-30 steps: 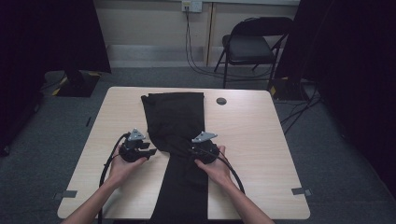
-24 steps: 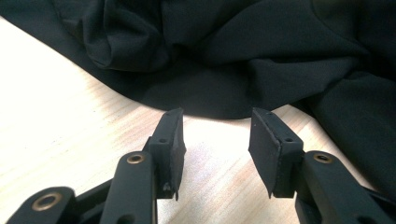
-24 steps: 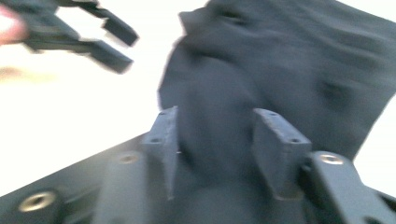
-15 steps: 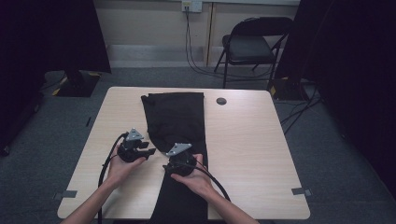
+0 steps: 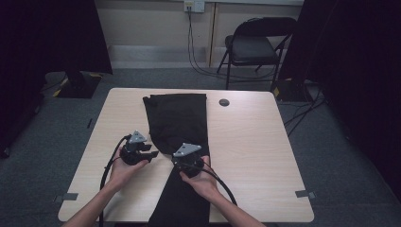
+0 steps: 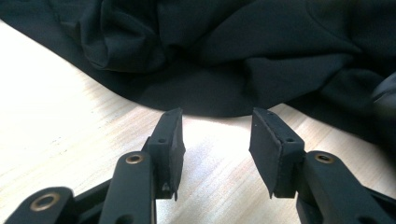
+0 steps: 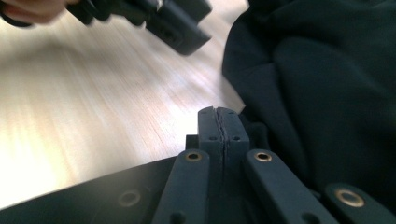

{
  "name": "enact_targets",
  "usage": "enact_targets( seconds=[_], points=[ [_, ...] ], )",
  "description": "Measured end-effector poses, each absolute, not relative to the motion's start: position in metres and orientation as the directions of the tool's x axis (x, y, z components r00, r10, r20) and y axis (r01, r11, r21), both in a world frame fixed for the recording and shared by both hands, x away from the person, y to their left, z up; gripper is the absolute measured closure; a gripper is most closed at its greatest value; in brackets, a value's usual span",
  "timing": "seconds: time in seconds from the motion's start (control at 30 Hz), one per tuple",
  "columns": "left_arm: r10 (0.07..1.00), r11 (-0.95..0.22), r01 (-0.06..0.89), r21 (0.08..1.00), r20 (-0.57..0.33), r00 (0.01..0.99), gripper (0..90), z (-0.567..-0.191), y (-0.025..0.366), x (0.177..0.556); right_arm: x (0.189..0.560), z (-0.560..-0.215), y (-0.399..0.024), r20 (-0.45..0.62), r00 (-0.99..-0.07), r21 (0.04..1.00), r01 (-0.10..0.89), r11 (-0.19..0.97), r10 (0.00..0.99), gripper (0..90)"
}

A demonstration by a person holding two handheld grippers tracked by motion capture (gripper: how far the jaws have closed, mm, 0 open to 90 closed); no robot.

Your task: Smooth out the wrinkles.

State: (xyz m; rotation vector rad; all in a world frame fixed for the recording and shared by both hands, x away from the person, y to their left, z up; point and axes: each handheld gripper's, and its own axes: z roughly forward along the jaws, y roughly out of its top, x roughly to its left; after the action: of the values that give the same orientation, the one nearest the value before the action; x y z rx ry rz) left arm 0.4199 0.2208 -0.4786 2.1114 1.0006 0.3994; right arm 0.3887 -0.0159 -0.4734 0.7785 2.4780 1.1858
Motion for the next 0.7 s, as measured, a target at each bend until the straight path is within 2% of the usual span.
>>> enact_targets(
  seconds=[0.13,0.3,0.37,0.4,0.5,0.63,0.7],
  points=[
    [0.763,-0.419,0.529,0.738,-0.03,0.646,54.6,-0.48,0.22,0.42,0.393,-0.467,-0.041,-0.015,-0.789,0.791,0.366,0.49,0.614,88.9],
    [0.757,-0.426,0.527,0.736,-0.029,0.652,54.5,-0.481,0.217,0.42,0.402,-0.479,-0.069,-0.026,-0.749,0.761,0.415,0.499,0.663,88.4],
    [0.755,-0.431,0.528,0.732,-0.029,0.655,54.5,-0.481,0.215,0.42,0.406,-0.486,-0.073,-0.019,-0.738,0.728,0.453,0.515,0.675,83.5],
    [0.753,-0.434,0.527,0.731,-0.027,0.657,54.3,-0.482,0.215,0.42,0.406,-0.489,-0.073,-0.044,-0.73,0.718,0.452,0.53,0.682,78.7],
    [0.75,-0.437,0.525,0.73,-0.026,0.661,54.2,-0.483,0.213,0.42,0.403,-0.482,-0.07,-0.086,-0.724,0.737,0.416,0.533,0.685,72.4],
    [0.748,-0.441,0.524,0.728,-0.024,0.663,53.9,-0.483,0.212,0.42,0.398,-0.468,-0.058,-0.103,-0.746,0.779,0.35,0.52,0.658,73.6],
    [0.747,-0.442,0.521,0.73,-0.022,0.664,53.9,-0.482,0.212,0.42,0.397,-0.468,-0.051,-0.101,-0.774,0.786,0.323,0.527,0.625,81.9]
  ],
)
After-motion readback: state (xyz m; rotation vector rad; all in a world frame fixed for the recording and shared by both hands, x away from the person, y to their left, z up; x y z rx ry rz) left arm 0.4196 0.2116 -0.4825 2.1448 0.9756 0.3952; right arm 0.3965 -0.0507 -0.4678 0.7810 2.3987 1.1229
